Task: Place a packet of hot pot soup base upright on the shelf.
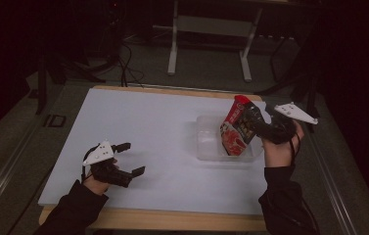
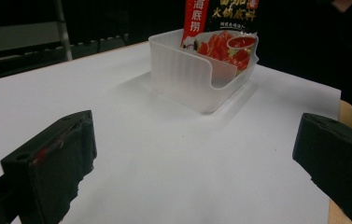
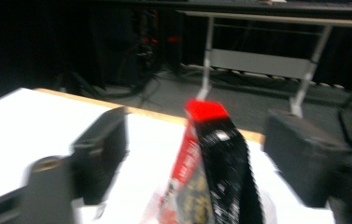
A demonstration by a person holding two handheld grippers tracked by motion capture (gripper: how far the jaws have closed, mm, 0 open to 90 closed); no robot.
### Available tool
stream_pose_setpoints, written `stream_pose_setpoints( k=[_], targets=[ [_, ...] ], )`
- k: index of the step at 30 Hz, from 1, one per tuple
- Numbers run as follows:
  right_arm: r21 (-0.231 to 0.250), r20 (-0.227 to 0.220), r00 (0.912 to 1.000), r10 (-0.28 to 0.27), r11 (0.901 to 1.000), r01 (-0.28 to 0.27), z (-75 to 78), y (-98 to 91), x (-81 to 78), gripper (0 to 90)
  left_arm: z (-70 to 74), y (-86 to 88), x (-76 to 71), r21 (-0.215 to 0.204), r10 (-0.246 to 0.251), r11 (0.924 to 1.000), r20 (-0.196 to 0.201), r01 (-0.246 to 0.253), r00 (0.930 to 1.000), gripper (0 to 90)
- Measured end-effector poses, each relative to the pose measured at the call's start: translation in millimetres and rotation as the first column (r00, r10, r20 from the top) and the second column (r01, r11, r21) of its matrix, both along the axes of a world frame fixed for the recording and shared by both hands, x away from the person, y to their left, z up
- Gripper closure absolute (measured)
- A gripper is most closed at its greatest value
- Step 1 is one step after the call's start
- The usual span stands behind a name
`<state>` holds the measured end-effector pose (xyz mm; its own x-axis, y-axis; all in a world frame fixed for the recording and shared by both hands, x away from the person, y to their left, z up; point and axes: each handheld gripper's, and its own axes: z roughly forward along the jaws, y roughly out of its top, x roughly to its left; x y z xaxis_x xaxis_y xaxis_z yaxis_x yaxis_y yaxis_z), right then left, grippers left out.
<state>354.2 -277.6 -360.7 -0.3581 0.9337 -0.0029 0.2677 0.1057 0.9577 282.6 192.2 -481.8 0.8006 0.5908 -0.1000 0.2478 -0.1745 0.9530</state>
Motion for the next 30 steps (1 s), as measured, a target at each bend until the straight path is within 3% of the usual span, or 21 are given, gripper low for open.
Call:
stream_pose_setpoints(
  k=[1, 2, 5, 7, 8, 11, 12, 14, 19, 20, 21, 23, 26, 30],
  targets=[
    [0.006, -0.004, 0.9996, 0.029, 0.9996, -0.029, 5.7, 2.5, -1.6, 13.5, -0.1, -0.4, -0.2, -0.002, 0.000, 1.0000, 0.000, 0.000, 1.0000, 0.2],
    [0.006, -0.004, 0.9996, 0.029, 0.9996, -0.029, 5.7, 2.5, -1.6, 13.5, -0.1, -0.7, -0.4, 0.004, -0.002, 1.0000, 0.004, 0.002, 1.0000, 0.2],
    [0.042, -0.008, 0.9944, 0.105, 0.9936, -0.105, 14.6, 7.1, -6.6, 11.5, -0.4, -1.3, -1.0, 0.013, -0.009, 0.9999, 0.006, 0.009, 0.9999, 0.2],
    [0.042, -0.010, 0.9935, 0.114, 0.9927, -0.113, 15.6, 8.5, -8.3, 11.5, -0.9, -1.4, -1.2, 0.013, -0.012, 0.9998, 0.003, 0.012, 0.9999, 0.2],
    [0.050, -0.018, 0.9880, 0.153, 0.9871, -0.152, 16.7, 12.0, -11.6, 11.4, -1.3, -1.4, -1.3, 0.011, -0.013, 0.9999, 0.001, 0.013, 0.9999, 0.2],
    [0.036, -0.013, 0.9863, 0.164, 0.9858, -0.164, 16.6, 15.4, -14.6, 11.4, -1.5, -1.8, -1.5, 0.014, -0.016, 0.9998, 0.003, 0.016, 0.9999, 0.2],
    [0.024, -0.018, 0.9807, 0.194, 0.9807, -0.194, 14.8, 20.4, -17.1, 11.5, -1.5, -1.8, -1.3, 0.015, -0.018, 0.9997, 0.001, 0.018, 0.9998, 0.2],
    [0.016, -0.019, 0.9786, 0.205, 0.9787, -0.205, 13.8, 22.0, -17.8, 11.5, -1.6, -1.9, -1.3, 0.012, -0.017, 0.9998, 0.001, 0.017, 0.9999, 0.2],
    [0.000, -0.033, 0.9539, 0.298, 0.9544, -0.299, 3.5, 37.0, -24.3, 11.5, -1.3, -1.6, -1.5, 0.013, -0.016, 0.9998, 0.003, 0.016, 0.9999, 0.2],
    [0.000, -0.033, 0.9539, 0.298, 0.9544, -0.299, 3.5, 37.0, -24.3, 11.5, -1.3, -1.6, -1.5, 0.013, -0.016, 0.9998, 0.003, 0.016, 0.9999, 0.2],
    [-0.006, -0.036, 0.9397, 0.340, 0.9402, -0.341, -1.3, 44.8, -28.8, 11.5, -1.4, -1.4, -1.5, 0.010, -0.016, 0.9998, 0.001, 0.016, 0.9999, 0.2],
    [-0.011, -0.039, 0.9318, 0.361, 0.9323, -0.362, -4.2, 49.4, -31.8, 11.8, -1.4, -1.4, -1.7, 0.012, -0.015, 0.9998, 0.002, 0.015, 0.9999, 0.2],
    [-0.011, -0.042, 0.9132, 0.405, 0.9137, -0.406, -9.5, 56.5, -37.8, 11.9, -1.2, -0.8, -2.0, 0.014, -0.016, 0.9998, 0.004, 0.016, 0.9999, 0.2],
    [-0.029, -0.058, 0.8824, 0.467, 0.8828, -0.469, -16.7, 65.7, -46.1, 13.1, -0.6, 0.2, -2.4, 0.015, -0.014, 0.9998, 0.007, 0.014, 0.9999, 0.2]
  ],
)
